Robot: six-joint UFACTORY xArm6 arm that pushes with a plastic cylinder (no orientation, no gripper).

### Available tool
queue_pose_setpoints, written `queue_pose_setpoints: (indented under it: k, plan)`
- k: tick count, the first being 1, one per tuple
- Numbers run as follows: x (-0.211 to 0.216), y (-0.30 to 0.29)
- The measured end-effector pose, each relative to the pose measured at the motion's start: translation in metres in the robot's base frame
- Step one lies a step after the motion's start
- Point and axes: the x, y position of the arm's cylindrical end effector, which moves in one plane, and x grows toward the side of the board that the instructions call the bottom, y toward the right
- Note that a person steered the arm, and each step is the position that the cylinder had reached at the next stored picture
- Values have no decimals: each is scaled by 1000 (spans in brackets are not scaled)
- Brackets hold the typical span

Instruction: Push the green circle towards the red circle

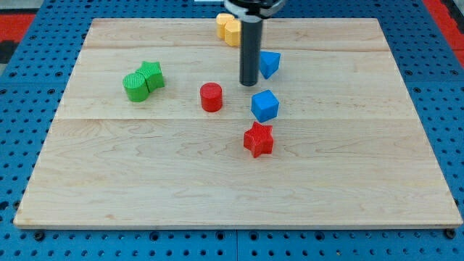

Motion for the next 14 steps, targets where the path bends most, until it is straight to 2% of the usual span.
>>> queue_pose_setpoints:
  k: [1, 2, 3, 5, 6, 7, 8, 10, 11, 12, 13, 14]
  plan:
    - [30, -38]
    - [63, -104]
    - [106, -118]
    - [55, -140]
    - [55, -194]
    - [73, -221]
    - [93, -184]
    - [72, -165]
    - [98, -143]
    - [84, -148]
    - [50, -167]
    - [25, -224]
